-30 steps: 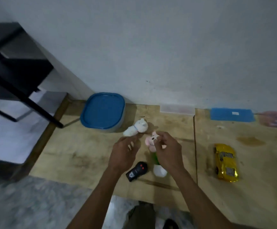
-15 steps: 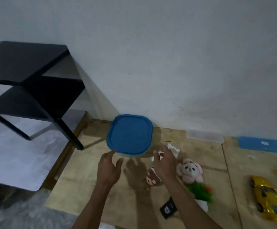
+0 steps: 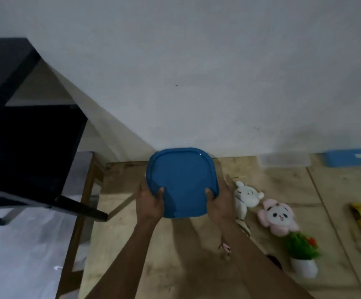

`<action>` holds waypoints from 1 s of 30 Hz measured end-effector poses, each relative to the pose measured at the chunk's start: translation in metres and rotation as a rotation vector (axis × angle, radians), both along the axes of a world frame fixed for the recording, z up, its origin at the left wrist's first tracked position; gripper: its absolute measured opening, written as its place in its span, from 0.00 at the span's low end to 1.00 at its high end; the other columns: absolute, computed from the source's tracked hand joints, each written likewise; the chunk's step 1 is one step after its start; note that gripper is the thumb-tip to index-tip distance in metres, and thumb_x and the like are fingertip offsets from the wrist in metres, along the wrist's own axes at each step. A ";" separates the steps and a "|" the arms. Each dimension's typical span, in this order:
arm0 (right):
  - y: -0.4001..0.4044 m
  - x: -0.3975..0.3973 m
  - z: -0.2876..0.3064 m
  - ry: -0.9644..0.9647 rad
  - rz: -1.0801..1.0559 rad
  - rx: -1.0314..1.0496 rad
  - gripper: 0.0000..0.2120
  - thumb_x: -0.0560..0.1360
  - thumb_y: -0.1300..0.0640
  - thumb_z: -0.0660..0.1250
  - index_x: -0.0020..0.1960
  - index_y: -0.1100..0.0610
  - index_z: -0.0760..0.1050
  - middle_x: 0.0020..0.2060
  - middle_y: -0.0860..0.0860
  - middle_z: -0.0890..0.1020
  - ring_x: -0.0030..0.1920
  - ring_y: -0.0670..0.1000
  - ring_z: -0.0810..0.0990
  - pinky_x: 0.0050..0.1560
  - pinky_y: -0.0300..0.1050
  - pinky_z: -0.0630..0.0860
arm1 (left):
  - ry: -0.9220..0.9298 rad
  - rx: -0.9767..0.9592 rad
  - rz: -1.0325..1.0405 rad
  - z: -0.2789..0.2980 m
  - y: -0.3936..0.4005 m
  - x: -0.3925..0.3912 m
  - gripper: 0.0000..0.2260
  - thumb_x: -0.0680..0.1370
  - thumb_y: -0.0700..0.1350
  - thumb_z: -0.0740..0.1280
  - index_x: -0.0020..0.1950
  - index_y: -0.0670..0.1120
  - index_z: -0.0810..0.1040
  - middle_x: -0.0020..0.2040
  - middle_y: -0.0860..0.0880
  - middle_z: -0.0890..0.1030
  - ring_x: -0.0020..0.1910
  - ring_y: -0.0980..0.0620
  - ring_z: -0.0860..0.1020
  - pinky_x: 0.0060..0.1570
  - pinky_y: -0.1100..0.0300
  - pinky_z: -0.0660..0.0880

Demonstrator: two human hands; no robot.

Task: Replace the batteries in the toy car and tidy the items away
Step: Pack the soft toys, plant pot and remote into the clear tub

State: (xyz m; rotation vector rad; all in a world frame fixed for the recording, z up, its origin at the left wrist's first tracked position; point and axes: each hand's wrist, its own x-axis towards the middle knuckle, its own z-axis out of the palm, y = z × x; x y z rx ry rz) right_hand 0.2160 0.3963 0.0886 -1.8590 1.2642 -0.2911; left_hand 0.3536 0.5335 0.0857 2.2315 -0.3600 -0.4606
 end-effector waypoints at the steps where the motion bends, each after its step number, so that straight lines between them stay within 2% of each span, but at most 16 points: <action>1: -0.002 0.005 -0.002 -0.007 0.002 0.008 0.22 0.81 0.53 0.64 0.73 0.57 0.66 0.63 0.56 0.77 0.61 0.60 0.77 0.56 0.52 0.76 | 0.019 -0.005 0.009 -0.007 -0.002 0.002 0.13 0.81 0.47 0.68 0.60 0.39 0.77 0.53 0.46 0.81 0.49 0.47 0.80 0.48 0.51 0.80; 2: -0.003 0.009 -0.006 -0.023 -0.011 0.018 0.22 0.80 0.53 0.64 0.72 0.58 0.67 0.63 0.56 0.78 0.61 0.59 0.77 0.57 0.53 0.77 | 0.040 -0.008 0.033 -0.012 -0.004 0.003 0.13 0.80 0.47 0.69 0.59 0.38 0.77 0.52 0.43 0.82 0.49 0.44 0.82 0.47 0.48 0.81; 4: -0.002 0.016 -0.010 -0.053 -0.084 0.069 0.22 0.80 0.54 0.65 0.72 0.58 0.67 0.63 0.56 0.78 0.62 0.58 0.77 0.60 0.54 0.77 | 0.098 -0.025 0.129 -0.015 -0.010 0.004 0.15 0.79 0.46 0.71 0.61 0.38 0.77 0.55 0.41 0.82 0.53 0.42 0.81 0.52 0.48 0.81; 8: 0.002 0.025 -0.012 -0.103 -0.234 0.198 0.21 0.80 0.55 0.66 0.71 0.57 0.65 0.61 0.53 0.77 0.59 0.55 0.77 0.59 0.51 0.76 | 0.226 -0.114 0.321 -0.008 -0.022 0.004 0.26 0.78 0.48 0.72 0.74 0.42 0.69 0.67 0.44 0.77 0.64 0.45 0.76 0.65 0.46 0.76; 12: 0.001 0.027 -0.010 -0.131 -0.293 0.250 0.19 0.81 0.54 0.65 0.68 0.56 0.64 0.55 0.48 0.74 0.55 0.52 0.76 0.53 0.44 0.72 | 0.249 -0.179 0.382 -0.005 -0.022 0.005 0.26 0.78 0.48 0.73 0.73 0.44 0.69 0.66 0.46 0.77 0.64 0.45 0.77 0.65 0.45 0.76; 15: 0.001 0.027 -0.009 -0.142 -0.293 0.250 0.20 0.80 0.53 0.65 0.68 0.55 0.62 0.56 0.47 0.73 0.54 0.50 0.75 0.53 0.44 0.72 | 0.198 -0.169 0.388 0.001 -0.023 0.002 0.25 0.79 0.48 0.72 0.73 0.44 0.69 0.66 0.47 0.77 0.65 0.47 0.76 0.66 0.48 0.75; 18: 0.005 0.029 -0.006 -0.161 -0.307 0.231 0.20 0.80 0.52 0.66 0.67 0.55 0.62 0.59 0.50 0.74 0.58 0.53 0.77 0.56 0.47 0.75 | 0.102 -0.156 0.360 0.007 -0.022 -0.002 0.23 0.79 0.49 0.71 0.71 0.44 0.70 0.65 0.47 0.78 0.65 0.46 0.76 0.65 0.51 0.74; 21: 0.010 0.028 0.005 -0.191 -0.308 0.151 0.21 0.79 0.51 0.67 0.68 0.56 0.64 0.59 0.49 0.73 0.59 0.52 0.76 0.56 0.44 0.74 | -0.019 -0.183 0.308 0.016 -0.018 -0.009 0.25 0.78 0.52 0.71 0.72 0.45 0.71 0.65 0.48 0.78 0.64 0.49 0.76 0.65 0.49 0.75; 23: 0.015 0.022 0.010 -0.214 -0.324 0.086 0.23 0.78 0.49 0.68 0.68 0.56 0.65 0.60 0.50 0.75 0.61 0.54 0.76 0.58 0.48 0.76 | -0.052 -0.209 0.265 0.023 -0.014 -0.013 0.28 0.77 0.55 0.73 0.72 0.45 0.71 0.65 0.49 0.78 0.64 0.52 0.75 0.65 0.46 0.76; 26: 0.026 0.007 0.020 -0.240 -0.309 -0.009 0.31 0.76 0.43 0.68 0.73 0.54 0.62 0.66 0.52 0.74 0.66 0.54 0.74 0.65 0.56 0.75 | -0.063 -0.210 0.195 0.033 -0.003 -0.026 0.35 0.73 0.58 0.76 0.74 0.45 0.69 0.67 0.46 0.76 0.66 0.48 0.73 0.64 0.44 0.75; 30: 0.050 -0.023 0.030 -0.275 -0.268 -0.042 0.34 0.73 0.41 0.70 0.75 0.49 0.64 0.63 0.49 0.77 0.64 0.51 0.75 0.63 0.55 0.76 | -0.060 -0.130 0.150 0.053 0.025 -0.059 0.42 0.71 0.55 0.78 0.79 0.47 0.62 0.67 0.43 0.70 0.66 0.46 0.69 0.64 0.49 0.72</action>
